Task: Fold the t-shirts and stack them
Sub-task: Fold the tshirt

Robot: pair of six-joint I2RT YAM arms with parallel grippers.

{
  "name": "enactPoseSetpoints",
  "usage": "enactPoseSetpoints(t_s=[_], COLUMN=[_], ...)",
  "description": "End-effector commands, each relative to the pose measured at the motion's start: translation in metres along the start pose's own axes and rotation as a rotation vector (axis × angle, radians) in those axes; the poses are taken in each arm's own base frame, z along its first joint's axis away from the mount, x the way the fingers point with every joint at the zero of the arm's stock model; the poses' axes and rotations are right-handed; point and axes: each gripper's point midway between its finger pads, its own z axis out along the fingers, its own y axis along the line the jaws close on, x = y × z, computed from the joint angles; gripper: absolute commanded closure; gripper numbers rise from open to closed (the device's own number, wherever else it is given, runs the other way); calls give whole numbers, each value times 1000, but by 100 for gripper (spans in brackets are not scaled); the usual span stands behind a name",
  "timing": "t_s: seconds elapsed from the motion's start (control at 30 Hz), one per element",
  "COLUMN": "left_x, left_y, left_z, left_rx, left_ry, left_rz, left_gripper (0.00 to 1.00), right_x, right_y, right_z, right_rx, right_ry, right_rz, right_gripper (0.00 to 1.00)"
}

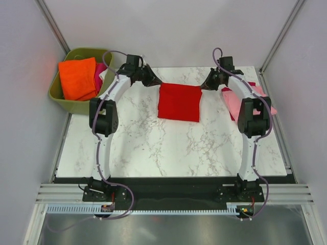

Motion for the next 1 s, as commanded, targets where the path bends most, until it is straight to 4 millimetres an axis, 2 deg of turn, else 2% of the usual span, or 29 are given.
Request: enactPoseSetpoints(t_s=[0.0,0.03,0.07,0.1,0.13,0.17,0.23,0.27,0.3,0.33,0.37,0.4,0.47,0.5,0.6,0.73,0.87,0.97], left_x=[-19,-26,-30,-41,-43,-45,-42,-43,-31,-31,-27,-17,-13,-4,8,18,22,25], left_y=[-4,-4,0,-7,2,2,9,1,15,18,20,26,27,32,42,47,57,55], left_z=[19,30,37,37,43,43,43,35,37,34,33,27,25,23,28,36,45,49], left_rx=[74,94,96,114,104,103,85,87,56,42,32,11,14,8,0,2,-2,20], left_ry=[3,-4,-12,-42,-50,-58,-58,-69,-46,-63,-61,-53,-64,-47,-25,-15,-16,-12], left_rz=[-23,-9,-8,17,20,32,60,81,83,96,105,107,123,115,115,128,110,93], left_gripper=[84,81,61,46,24,8,7,7,7,7,8,8,11,11,12,12,25,30], right_x=[-29,-37,-36,-41,-44,-43,-43,-35,-33,-34,-33,-20,-9,-7,4,5,4,5], right_y=[0,1,-7,-8,-10,-12,-14,-17,-18,-16,-13,-21,-29,-29,-38,-44,-53,-53], right_z=[17,22,33,36,41,43,42,39,37,35,29,33,35,36,42,39,37,32], right_rx=[-37,-54,-53,-53,-56,-56,-62,-53,-54,-73,-81,-68,-64,-67,-56,-29,18,21], right_ry=[-55,-78,-71,-91,-106,-107,-122,-118,-127,-144,-153,-129,-115,-111,-83,-107,-120,-120], right_rz=[38,38,56,70,71,67,46,48,35,22,15,23,27,28,19,-38,-78,-79], right_gripper=[93,91,76,58,46,35,32,32,32,32,34,36,41,44,47,46,46,45])
